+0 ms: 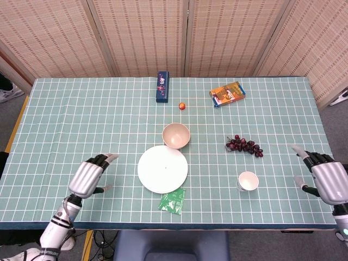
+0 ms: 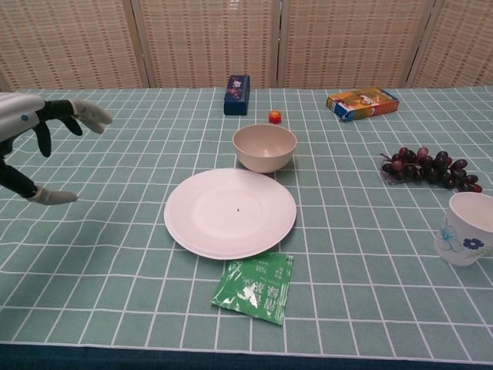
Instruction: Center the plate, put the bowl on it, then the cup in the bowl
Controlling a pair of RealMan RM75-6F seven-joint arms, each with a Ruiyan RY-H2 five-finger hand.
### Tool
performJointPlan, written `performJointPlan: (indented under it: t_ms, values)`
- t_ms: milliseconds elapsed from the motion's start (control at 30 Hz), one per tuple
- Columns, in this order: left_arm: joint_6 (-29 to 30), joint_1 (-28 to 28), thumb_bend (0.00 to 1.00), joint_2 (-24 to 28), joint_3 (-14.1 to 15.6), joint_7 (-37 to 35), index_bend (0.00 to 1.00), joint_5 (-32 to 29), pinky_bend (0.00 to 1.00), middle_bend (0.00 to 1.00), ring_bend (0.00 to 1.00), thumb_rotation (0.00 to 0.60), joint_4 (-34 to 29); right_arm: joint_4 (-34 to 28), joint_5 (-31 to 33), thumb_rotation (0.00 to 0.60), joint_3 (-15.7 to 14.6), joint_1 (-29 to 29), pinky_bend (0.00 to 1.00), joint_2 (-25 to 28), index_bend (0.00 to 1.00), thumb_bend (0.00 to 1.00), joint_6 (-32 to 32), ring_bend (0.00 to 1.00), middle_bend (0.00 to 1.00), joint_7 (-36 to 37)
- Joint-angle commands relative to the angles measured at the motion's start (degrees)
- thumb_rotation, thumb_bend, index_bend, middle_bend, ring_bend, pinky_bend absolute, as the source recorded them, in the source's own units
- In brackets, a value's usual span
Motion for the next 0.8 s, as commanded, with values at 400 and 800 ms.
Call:
performJointPlan:
  t_ms: [400, 800]
  values:
    - [5.99, 6.42, 0.14, 6.23, -1.04, -4.94, 0.2, -2.33, 0.41, 0.24, 0.25, 0.6, 2.18, -3.79, 1.49, 0.6, 4.01, 15.74, 0.55, 0.34, 0.13, 0.26, -19.08, 0.47, 0.41, -3.15]
    - [8.59, 10.0, 0.14, 7.78, 0.51, -6.55, 0.2, 0.36, 0.38, 0.24, 0.25, 0.6, 1.0, 3.46, 5.7, 0.6, 5.96, 29.21, 0.82, -9.63, 0.23, 0.26, -34.19, 0.79, 0.69, -5.5]
